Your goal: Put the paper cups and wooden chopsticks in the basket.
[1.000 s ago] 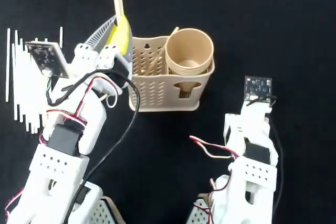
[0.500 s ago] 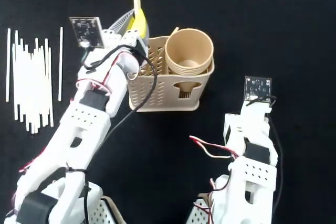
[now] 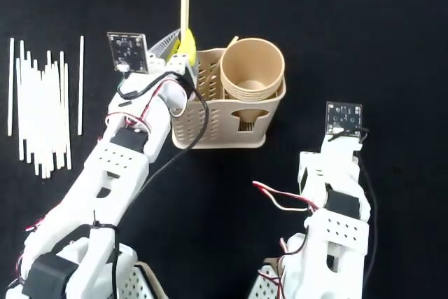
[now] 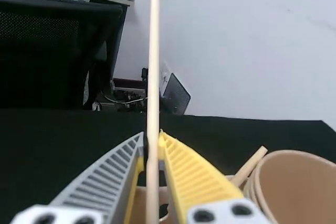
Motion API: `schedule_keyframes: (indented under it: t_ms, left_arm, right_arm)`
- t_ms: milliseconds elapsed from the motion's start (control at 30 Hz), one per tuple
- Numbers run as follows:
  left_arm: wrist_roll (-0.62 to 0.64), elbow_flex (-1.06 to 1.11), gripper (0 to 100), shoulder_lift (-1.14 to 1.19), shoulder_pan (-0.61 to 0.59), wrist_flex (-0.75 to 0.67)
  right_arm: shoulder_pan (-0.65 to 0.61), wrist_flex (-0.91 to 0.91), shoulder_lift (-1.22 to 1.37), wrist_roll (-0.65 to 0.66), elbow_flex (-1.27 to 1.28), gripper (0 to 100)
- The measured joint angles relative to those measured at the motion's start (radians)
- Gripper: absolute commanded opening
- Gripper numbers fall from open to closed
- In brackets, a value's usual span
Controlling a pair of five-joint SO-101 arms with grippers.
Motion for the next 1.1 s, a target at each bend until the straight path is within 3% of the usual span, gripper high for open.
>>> schedule_keyframes:
  t_ms: [267, 433, 1100]
  left_arm:
    - [-0.011, 0.011, 3, 0.0, 0.006, 0.0]
    - [-0.02, 0.02, 12, 0.0, 0.028, 0.0]
    - [-0.021, 0.043, 13, -0.005, 0.026, -0.008]
  right_arm:
    - [0.0, 0.0, 0.0, 0.028, 0.0, 1.5]
    - [0.0, 0.0, 0.0, 0.035, 0.0, 1.5]
    - [0.0, 0.0, 0.0, 0.035, 0.0, 1.5]
